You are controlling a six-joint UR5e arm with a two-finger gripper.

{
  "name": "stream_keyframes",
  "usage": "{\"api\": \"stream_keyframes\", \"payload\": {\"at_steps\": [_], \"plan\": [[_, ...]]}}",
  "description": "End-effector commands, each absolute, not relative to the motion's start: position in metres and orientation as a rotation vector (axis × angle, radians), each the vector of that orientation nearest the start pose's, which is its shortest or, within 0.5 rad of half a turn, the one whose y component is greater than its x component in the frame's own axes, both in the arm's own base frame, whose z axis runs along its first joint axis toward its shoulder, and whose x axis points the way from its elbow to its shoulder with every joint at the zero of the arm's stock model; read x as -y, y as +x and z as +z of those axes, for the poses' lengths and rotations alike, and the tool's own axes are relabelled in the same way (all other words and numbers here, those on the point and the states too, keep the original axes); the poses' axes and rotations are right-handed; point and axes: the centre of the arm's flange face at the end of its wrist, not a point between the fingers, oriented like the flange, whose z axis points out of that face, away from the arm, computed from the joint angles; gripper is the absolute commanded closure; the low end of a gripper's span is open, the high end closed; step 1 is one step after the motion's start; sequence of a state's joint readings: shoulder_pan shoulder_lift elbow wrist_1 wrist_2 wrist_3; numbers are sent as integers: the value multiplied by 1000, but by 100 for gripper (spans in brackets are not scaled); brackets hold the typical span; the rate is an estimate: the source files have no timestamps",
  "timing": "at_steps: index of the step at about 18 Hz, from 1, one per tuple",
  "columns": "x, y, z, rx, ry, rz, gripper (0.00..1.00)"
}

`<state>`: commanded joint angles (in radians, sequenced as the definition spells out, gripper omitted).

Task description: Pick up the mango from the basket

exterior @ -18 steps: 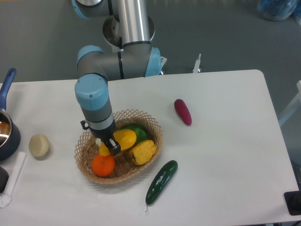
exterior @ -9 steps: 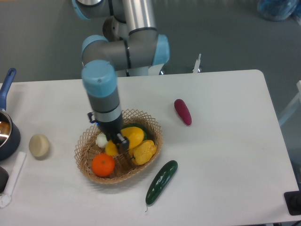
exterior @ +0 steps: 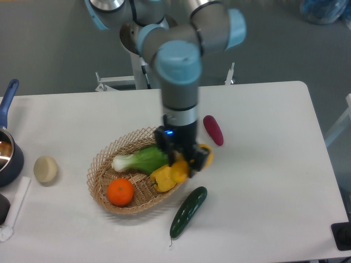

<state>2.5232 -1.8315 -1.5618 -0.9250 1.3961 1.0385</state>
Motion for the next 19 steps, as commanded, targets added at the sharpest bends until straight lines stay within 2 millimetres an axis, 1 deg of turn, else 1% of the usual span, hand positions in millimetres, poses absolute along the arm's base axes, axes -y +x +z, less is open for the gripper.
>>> {"api": "stream_keyframes", "payload": {"at_steps": [1,4,7,10,12,15,19], "plan": [[-479,-423,427,-158,-2746,330,48],[-474,-431,425,-152,-2750,329,48],[-473,-433,427,-149,-2746,334,48],[-468,-438,425,-134,-2751,335,48],[-468,-441,420,-135,-2756,328,48],[-464,-446,420,-126,-2758,331,48],[-462,-447,419,-120,-2759,328,48]]}}
